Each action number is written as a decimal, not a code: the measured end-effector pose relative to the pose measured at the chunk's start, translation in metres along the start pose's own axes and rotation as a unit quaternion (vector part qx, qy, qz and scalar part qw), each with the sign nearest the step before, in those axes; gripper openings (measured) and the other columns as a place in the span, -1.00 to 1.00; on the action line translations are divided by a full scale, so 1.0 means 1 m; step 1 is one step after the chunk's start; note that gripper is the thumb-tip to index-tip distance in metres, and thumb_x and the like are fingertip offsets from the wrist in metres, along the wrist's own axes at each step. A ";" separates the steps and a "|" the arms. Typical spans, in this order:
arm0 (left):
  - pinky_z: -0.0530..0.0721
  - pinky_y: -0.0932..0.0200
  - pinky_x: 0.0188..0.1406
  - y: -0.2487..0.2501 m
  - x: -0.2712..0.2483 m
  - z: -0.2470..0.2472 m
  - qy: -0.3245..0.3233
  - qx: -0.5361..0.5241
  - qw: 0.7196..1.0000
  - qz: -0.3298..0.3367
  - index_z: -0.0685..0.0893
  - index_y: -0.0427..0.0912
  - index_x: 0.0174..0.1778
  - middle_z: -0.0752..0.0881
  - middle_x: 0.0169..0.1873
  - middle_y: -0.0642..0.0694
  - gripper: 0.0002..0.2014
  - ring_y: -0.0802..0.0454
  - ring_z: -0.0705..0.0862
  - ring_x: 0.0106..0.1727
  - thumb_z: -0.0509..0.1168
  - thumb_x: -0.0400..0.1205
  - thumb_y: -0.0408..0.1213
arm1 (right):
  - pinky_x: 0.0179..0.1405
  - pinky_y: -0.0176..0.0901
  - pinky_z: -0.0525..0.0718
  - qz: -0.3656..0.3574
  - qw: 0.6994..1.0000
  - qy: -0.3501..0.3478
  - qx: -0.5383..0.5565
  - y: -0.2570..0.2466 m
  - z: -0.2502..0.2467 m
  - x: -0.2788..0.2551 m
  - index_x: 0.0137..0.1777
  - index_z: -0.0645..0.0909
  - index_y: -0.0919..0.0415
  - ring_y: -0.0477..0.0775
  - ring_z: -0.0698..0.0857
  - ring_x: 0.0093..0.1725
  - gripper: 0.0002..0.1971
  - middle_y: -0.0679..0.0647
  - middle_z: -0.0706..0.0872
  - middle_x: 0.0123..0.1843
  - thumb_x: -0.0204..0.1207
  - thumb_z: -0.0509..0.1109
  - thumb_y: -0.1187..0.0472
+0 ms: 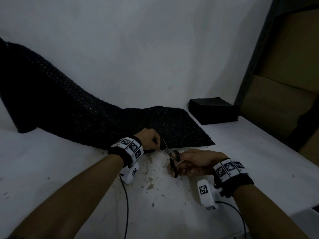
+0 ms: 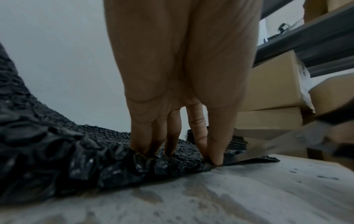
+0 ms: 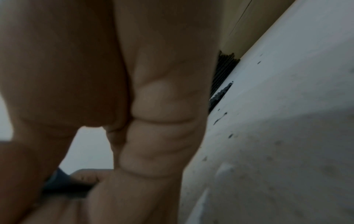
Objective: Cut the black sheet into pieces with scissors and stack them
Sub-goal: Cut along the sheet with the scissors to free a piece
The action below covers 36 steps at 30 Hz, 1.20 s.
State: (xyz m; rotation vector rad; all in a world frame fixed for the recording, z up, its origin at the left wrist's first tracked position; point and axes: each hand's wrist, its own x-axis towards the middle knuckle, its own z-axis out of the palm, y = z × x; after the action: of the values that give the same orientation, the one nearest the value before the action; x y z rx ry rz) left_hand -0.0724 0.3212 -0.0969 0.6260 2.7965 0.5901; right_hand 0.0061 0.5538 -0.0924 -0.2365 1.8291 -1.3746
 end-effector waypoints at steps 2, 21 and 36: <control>0.73 0.11 0.00 -0.001 -0.002 0.000 0.002 -0.002 1.000 0.002 0.79 -0.03 -0.22 0.81 -0.13 -0.02 -0.93 0.03 0.75 -0.06 0.48 0.59 -0.22 | -0.46 -0.41 0.52 0.002 1.000 -0.002 -0.011 0.000 -0.001 0.006 0.29 0.69 0.39 -0.09 0.60 -0.26 -0.43 0.24 0.76 0.07 0.72 0.21 -0.16; 0.69 0.10 0.02 -0.005 -0.004 0.000 0.008 -0.002 1.000 0.028 0.77 -0.13 -0.06 0.78 -0.08 -0.02 -0.92 0.04 0.70 -0.07 0.38 0.66 -0.23 | -0.13 -0.32 0.70 -0.013 0.999 0.028 0.045 0.006 -0.007 0.021 0.35 0.68 0.41 -0.07 0.77 -0.15 -0.35 0.25 0.81 0.14 0.45 0.42 -0.13; 0.66 0.05 0.05 0.000 -0.008 0.000 0.004 0.026 0.999 0.020 0.65 -0.03 -0.10 0.73 -0.02 -0.03 -0.94 0.02 0.65 -0.05 0.33 0.69 -0.23 | -0.01 -0.26 0.74 -0.004 0.998 0.031 0.062 0.005 -0.006 0.018 0.40 0.62 0.46 0.03 0.82 0.13 -0.31 0.28 0.81 0.19 0.48 0.41 -0.12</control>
State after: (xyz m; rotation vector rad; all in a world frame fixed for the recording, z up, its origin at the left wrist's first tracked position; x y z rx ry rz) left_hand -0.0656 0.3179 -0.0954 0.6941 2.8208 0.5307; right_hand -0.0087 0.5496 -0.1054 -0.1383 1.7876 -1.5112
